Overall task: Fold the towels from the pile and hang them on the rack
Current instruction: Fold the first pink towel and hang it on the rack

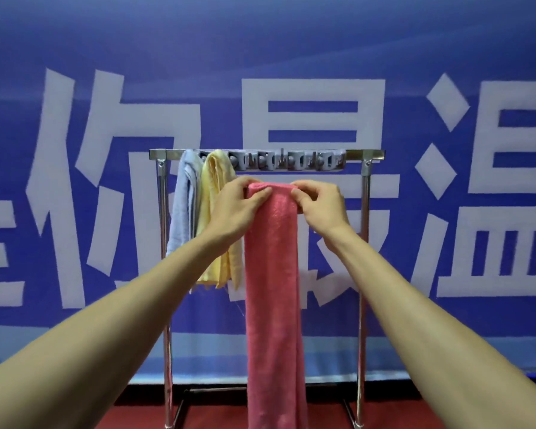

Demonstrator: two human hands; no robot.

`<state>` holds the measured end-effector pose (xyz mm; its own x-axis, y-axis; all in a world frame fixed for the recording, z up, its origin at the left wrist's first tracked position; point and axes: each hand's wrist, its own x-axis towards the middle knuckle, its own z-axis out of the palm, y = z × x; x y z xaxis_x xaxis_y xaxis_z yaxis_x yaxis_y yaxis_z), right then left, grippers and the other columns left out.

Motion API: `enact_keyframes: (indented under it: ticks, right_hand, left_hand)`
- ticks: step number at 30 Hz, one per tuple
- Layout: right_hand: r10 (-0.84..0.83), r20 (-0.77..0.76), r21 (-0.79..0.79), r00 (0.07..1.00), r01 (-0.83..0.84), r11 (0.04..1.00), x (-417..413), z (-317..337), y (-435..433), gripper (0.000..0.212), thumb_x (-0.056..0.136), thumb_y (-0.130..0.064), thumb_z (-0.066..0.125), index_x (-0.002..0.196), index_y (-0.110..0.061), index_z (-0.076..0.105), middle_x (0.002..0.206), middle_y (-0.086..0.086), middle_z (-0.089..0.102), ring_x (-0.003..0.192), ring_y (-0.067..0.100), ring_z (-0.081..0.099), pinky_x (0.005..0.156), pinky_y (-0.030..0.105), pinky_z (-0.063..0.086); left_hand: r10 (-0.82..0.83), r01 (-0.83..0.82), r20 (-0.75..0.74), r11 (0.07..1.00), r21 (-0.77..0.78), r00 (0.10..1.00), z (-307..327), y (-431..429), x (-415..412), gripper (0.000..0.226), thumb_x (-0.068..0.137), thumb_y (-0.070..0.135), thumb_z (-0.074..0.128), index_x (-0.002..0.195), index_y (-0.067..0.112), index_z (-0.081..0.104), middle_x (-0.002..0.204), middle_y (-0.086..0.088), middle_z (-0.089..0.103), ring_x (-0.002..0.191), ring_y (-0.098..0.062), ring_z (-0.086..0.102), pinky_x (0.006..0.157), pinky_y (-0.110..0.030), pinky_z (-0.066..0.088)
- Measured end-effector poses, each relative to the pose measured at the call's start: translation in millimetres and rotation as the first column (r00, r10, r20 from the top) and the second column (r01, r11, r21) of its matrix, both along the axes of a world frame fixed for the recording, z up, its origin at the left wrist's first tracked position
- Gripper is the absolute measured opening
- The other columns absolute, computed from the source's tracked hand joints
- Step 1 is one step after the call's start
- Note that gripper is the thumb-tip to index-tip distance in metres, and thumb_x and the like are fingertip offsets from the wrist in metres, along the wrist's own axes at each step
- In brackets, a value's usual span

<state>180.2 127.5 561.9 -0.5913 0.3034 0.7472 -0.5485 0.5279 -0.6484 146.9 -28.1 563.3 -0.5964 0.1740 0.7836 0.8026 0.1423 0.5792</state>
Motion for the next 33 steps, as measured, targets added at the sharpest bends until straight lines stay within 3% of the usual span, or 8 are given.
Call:
enact_keyframes:
  ticks: [4,11,16,20,22,26,29,33]
  right_hand:
    - [-0.003,-0.009,0.016,1.0,0.003,1.0,5,8,7,0.014,0.091,-0.017,0.062,0.099,-0.016,0.074,0.087,-0.003,0.073,0.079,0.015,0.071,0.079,0.036,0.059]
    - [0.177,0.081,-0.091,0.981,-0.169,0.981,13,5,12,0.02,0.093,-0.016,0.061,0.106,-0.004,0.069,0.094,0.007,0.072,0.083,0.016,0.068,0.074,0.026,0.057]
    - [0.322,0.281,-0.183,0.904,-0.279,0.943,19,-8,11,0.038,0.099,-0.038,0.045,0.094,-0.01,0.069,0.088,0.008,0.072,0.082,0.017,0.069,0.081,0.031,0.057]
    - [0.447,0.398,-0.222,0.801,-0.389,0.894,19,-25,16,0.053,0.099,-0.048,0.035,0.077,-0.012,0.066,0.067,-0.001,0.067,0.071,0.016,0.065,0.086,0.04,0.054]
    - [0.464,0.429,-0.205,0.775,-0.417,0.886,19,-33,19,0.05,0.099,-0.047,0.037,0.074,-0.012,0.064,0.063,-0.004,0.065,0.067,0.014,0.063,0.085,0.04,0.053]
    - [0.462,0.498,-0.119,0.734,-0.47,0.875,18,-46,24,0.033,0.092,-0.036,0.058,0.097,-0.005,0.068,0.09,0.007,0.07,0.084,0.02,0.067,0.093,0.043,0.053]
    - [0.417,0.519,-0.048,0.746,-0.462,0.886,18,-54,24,0.022,0.091,-0.02,0.063,0.103,-0.003,0.068,0.098,0.011,0.071,0.092,0.022,0.067,0.09,0.04,0.056]
    - [0.366,0.493,-0.008,0.789,-0.416,0.909,13,-66,18,0.015,0.091,-0.011,0.061,0.101,-0.004,0.071,0.101,0.013,0.072,0.094,0.024,0.068,0.082,0.035,0.058]
  left_hand:
    - [0.042,-0.043,-0.027,0.998,-0.042,0.999,10,4,11,0.023,0.092,0.03,0.059,0.105,0.013,0.066,0.093,0.004,0.066,0.085,-0.008,0.062,0.075,-0.026,0.05]
    - [-0.07,0.068,0.188,0.998,0.018,0.98,10,9,19,0.023,0.095,0.03,0.056,0.104,0.011,0.064,0.093,0.0,0.066,0.085,-0.011,0.062,0.073,-0.025,0.051]
    - [-0.133,0.112,0.319,0.99,0.082,0.938,7,11,20,0.023,0.095,0.027,0.056,0.108,0.01,0.065,0.084,0.003,0.062,0.076,-0.009,0.058,0.062,-0.025,0.045]
    - [-0.168,0.114,0.415,0.982,0.152,0.894,8,10,19,0.026,0.094,0.026,0.057,0.106,0.004,0.065,0.086,-0.002,0.061,0.078,-0.015,0.058,0.066,-0.028,0.047]
    - [-0.212,0.121,0.462,0.968,0.219,0.861,8,9,17,0.023,0.094,0.023,0.057,0.105,0.004,0.064,0.086,-0.003,0.059,0.077,-0.015,0.057,0.065,-0.027,0.047]
    - [-0.318,0.073,0.561,0.907,0.415,0.765,6,4,9,0.026,0.091,0.016,0.061,0.11,-0.001,0.059,0.092,-0.007,0.058,0.079,-0.017,0.057,0.059,-0.027,0.048]
    - [-0.384,0.009,0.617,0.854,0.52,0.687,0,-2,2,0.023,0.09,0.012,0.062,0.11,0.001,0.057,0.087,-0.006,0.057,0.074,-0.015,0.055,0.053,-0.025,0.046]
    - [-0.466,-0.065,0.707,0.81,0.582,0.532,-20,-12,-14,0.012,0.09,0.013,0.061,0.099,0.005,0.057,0.089,-0.01,0.057,0.072,-0.017,0.055,0.061,-0.027,0.05]
